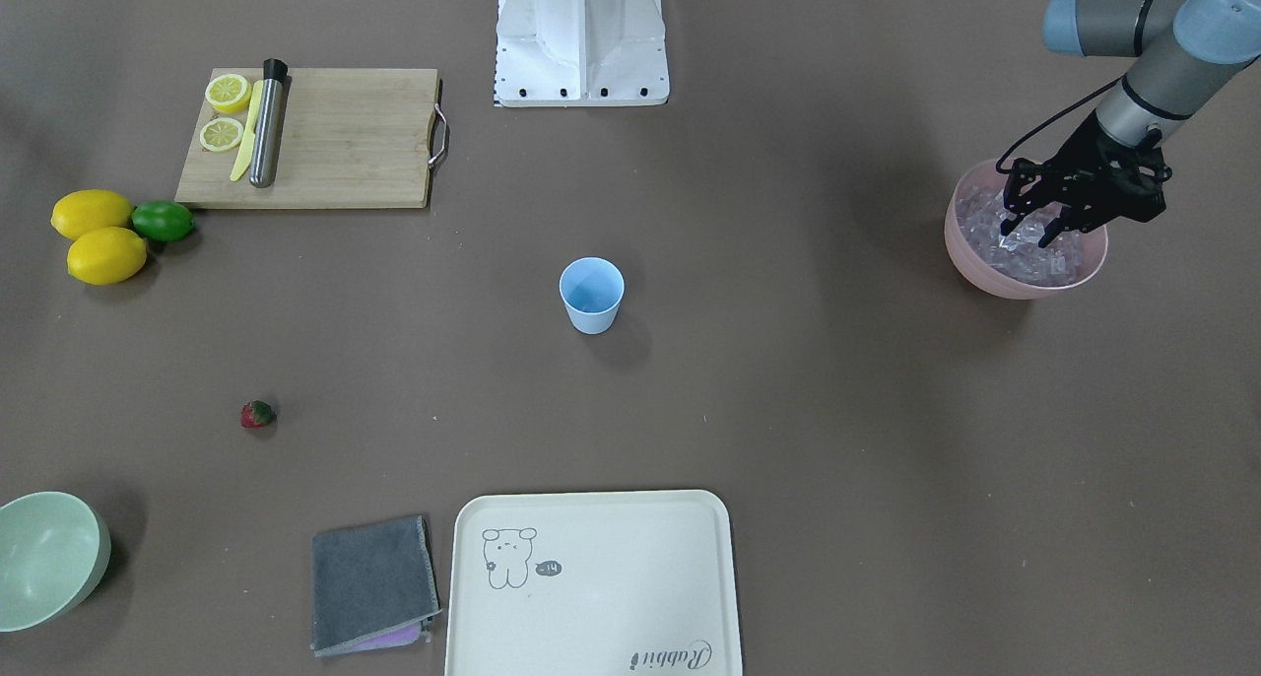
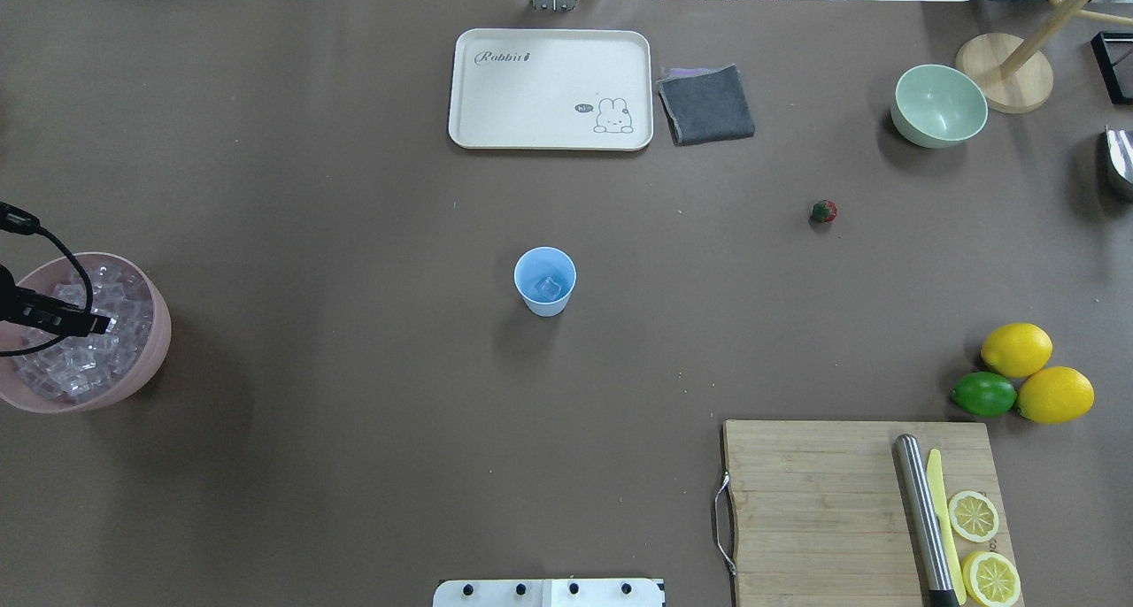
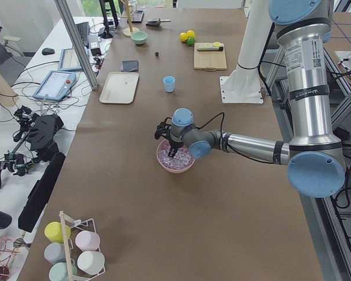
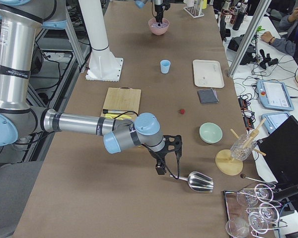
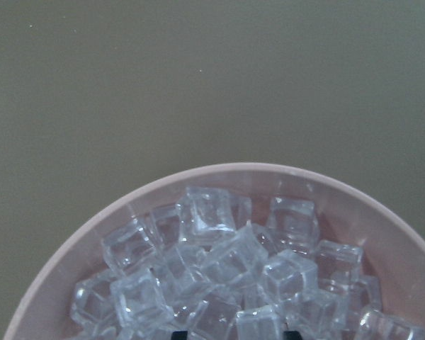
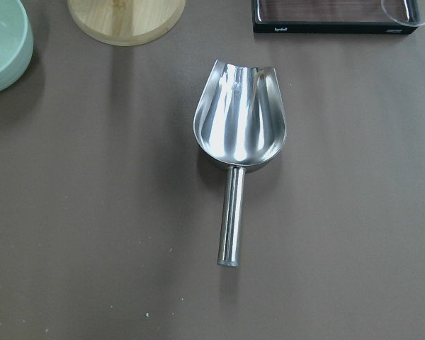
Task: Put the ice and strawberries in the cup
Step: 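Grasp another ice cube from the pink bowl with the left gripper, then carry the second ice cube with the left gripper over the cup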
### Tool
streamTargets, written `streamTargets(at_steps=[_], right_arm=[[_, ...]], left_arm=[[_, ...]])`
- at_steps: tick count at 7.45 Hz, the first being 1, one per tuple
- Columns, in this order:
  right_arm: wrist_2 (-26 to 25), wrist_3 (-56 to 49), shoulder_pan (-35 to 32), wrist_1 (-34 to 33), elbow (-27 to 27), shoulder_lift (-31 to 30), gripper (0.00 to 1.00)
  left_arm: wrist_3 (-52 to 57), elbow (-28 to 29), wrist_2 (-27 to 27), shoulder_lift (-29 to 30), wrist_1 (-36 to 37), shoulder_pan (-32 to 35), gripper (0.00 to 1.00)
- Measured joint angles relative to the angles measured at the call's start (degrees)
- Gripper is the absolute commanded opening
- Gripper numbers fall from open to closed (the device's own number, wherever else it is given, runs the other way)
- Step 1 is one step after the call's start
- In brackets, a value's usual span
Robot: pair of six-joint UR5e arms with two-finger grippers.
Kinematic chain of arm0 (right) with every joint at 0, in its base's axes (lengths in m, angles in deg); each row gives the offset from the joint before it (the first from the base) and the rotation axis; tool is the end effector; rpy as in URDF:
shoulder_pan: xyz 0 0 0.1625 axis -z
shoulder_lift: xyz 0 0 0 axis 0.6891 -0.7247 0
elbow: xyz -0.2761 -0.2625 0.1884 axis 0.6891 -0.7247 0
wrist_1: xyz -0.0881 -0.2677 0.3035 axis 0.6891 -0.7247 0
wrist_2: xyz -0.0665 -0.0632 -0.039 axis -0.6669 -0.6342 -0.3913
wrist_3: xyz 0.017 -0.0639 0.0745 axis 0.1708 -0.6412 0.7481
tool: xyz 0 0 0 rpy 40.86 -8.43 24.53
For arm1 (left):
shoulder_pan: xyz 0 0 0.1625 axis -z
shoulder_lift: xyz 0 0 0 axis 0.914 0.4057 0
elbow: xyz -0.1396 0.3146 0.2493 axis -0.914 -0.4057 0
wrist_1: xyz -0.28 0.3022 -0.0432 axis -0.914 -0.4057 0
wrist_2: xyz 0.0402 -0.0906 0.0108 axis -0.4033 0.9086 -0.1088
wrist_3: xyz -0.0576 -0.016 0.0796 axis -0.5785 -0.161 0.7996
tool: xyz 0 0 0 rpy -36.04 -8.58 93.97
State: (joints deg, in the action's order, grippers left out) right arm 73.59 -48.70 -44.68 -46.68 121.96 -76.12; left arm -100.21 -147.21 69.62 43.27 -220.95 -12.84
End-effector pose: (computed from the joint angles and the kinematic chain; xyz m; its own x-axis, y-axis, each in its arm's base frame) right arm 0.0590 -0.4232 0.6459 0.7516 0.0408 0.6584 -0.2132 0.9595 0.1840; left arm 0.2007 -0.4002 0.5395 0.6010 0.3408 -0.7229 -0.0942 0.9284 0.3594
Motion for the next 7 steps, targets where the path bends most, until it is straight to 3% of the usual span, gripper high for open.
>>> streamTargets(at_steps=[4, 7], right_arm=[[0.0, 0.0, 0.0, 0.0, 0.0, 0.0, 1.0], [0.1, -0.1, 0.0, 0.3, 0.0, -0.2, 1.0]], left_arm=[[-0.6, -2.3, 7.8, 3.0, 0.4, 4.6, 0.0], [-11.3, -1.9, 8.9, 12.7, 1.3, 4.4, 0.0]])
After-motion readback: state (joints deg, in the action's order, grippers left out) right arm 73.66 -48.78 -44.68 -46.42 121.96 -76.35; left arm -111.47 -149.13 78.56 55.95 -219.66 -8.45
